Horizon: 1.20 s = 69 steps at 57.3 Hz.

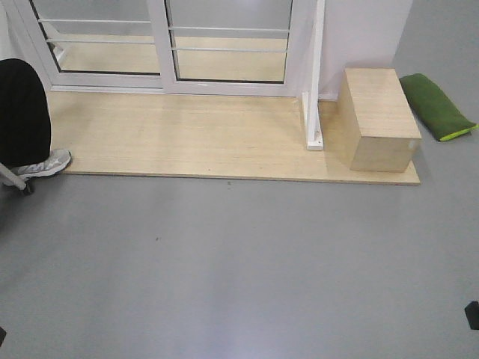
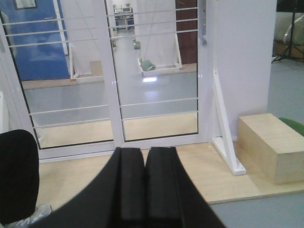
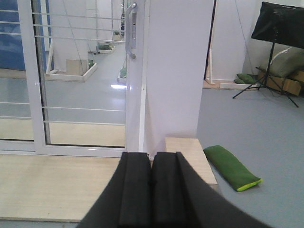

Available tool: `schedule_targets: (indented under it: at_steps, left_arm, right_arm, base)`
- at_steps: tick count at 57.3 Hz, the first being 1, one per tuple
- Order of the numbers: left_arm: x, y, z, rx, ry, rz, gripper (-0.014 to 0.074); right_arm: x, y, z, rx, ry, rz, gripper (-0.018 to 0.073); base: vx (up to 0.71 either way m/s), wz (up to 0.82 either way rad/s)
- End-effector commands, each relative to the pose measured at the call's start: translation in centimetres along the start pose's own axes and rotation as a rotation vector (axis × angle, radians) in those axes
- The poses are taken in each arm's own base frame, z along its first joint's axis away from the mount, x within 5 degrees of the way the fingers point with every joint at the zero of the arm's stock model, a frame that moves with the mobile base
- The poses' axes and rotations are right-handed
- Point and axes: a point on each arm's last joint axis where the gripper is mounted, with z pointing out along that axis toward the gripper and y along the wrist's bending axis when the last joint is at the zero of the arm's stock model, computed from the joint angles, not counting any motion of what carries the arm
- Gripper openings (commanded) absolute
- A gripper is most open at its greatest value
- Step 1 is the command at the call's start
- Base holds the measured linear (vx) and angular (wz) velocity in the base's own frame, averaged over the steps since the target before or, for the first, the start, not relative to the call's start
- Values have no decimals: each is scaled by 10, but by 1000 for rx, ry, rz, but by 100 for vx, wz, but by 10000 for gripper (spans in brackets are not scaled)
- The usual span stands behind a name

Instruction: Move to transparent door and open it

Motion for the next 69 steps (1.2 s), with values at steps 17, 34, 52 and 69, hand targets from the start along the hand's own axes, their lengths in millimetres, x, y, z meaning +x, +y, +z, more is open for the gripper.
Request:
schedule_targets:
  at_steps: [17,34,52,69]
  left_arm:
    - [-1,0,0,-5,-74,-11,-5]
    - [-1,0,0,-5,-74,-11,-5]
    - [-1,0,0,-5,-74,-11,-5]
    - [-1,0,0,-5,-74,-11,-5]
  right_arm:
    - [-3,-1,0,11,-77,-16,-5]
    - [-3,-1,0,11,-77,-16,-5]
    - [-3,-1,0,11,-77,-16,-5]
    - [-3,-1,0,11,-77,-16,-5]
  base:
    - [53,17]
    - [54,9]
    - [53,-3]
    - [49,-8]
